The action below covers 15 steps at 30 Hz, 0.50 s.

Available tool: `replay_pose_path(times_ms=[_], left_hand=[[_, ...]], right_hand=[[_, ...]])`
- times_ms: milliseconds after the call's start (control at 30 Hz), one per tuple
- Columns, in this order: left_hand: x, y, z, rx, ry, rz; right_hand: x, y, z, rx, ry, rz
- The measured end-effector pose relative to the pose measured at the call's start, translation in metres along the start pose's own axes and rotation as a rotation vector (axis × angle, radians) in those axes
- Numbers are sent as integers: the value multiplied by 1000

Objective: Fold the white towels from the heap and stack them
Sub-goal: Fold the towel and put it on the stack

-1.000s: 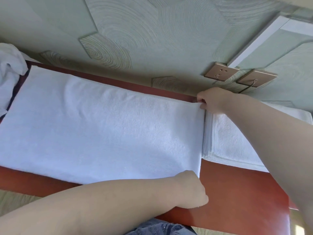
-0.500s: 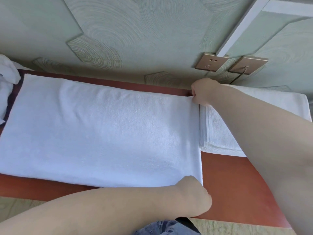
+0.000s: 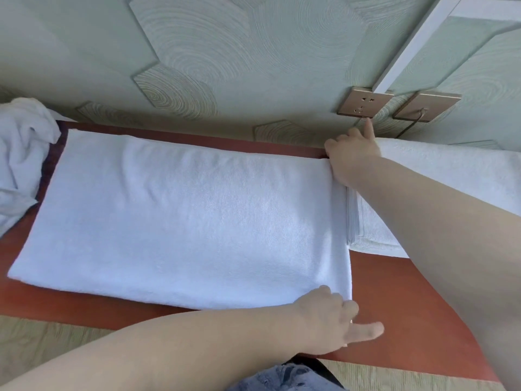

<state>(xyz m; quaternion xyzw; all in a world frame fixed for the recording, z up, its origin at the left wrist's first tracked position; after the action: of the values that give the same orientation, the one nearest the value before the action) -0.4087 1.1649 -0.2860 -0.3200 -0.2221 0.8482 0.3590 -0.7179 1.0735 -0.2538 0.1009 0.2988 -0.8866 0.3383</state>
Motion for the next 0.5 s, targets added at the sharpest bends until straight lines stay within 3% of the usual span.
replay_pose_path(times_ms=[33,100,200,267,333,400,500], left_hand=[[-22,-5,18,22,-83,41],[-61,29,44,26,-448,160],[-130,94,35,-78,-642,435],[-183,148,18,-124,-625,709],[-218,170,1,-157,-604,856],[-227,173,-10,-179,-566,881],[-228,174,-4,-235,-656,813]], right_hand=[[-7,8,7,37,-94,0],[-30,39,20,201,-257,55],[-64,109,12,334,-233,247],[-75,130,-16,321,-130,228],[-75,122,-37,307,-112,99],[-74,113,-44,305,-100,16],[-74,119,-36,290,-42,-30]])
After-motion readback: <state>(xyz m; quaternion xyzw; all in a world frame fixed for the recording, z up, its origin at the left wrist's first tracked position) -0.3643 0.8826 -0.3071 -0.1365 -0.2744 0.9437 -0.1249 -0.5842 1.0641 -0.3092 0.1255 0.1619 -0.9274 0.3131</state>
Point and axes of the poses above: each hand's wrist, its own x-axis towards the middle knuckle, its own z-axis out of the back of the hand, y = z × x, the point moved 8 cm from there along x, towards the middle knuckle, and after that the axes turned 15 degrees about -x, right-handed, at the moved point
